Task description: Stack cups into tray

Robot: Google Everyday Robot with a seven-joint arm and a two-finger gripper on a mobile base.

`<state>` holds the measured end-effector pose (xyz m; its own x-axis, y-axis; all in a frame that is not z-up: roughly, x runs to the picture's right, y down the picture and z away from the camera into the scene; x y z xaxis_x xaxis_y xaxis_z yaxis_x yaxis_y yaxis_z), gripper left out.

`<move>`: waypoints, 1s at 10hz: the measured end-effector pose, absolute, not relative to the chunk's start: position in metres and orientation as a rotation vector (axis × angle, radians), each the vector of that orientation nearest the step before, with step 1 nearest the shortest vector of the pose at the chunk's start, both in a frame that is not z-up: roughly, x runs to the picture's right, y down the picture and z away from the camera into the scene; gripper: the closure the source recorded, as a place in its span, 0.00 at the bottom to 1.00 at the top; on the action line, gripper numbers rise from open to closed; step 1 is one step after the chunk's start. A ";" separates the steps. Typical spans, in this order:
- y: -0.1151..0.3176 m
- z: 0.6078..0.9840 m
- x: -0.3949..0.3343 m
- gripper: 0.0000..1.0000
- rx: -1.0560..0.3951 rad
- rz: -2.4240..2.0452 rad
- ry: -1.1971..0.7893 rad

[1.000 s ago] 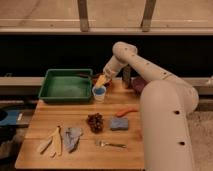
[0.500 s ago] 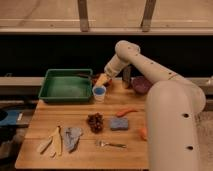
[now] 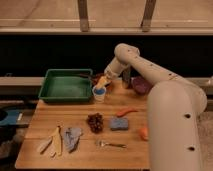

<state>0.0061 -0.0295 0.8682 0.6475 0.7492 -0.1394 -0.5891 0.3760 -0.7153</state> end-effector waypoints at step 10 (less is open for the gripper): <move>-0.016 0.890 0.016 0.38 -0.637 0.932 -0.046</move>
<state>0.0157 -0.0162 0.8903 0.6092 0.7590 -0.2299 -0.7329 0.4281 -0.5287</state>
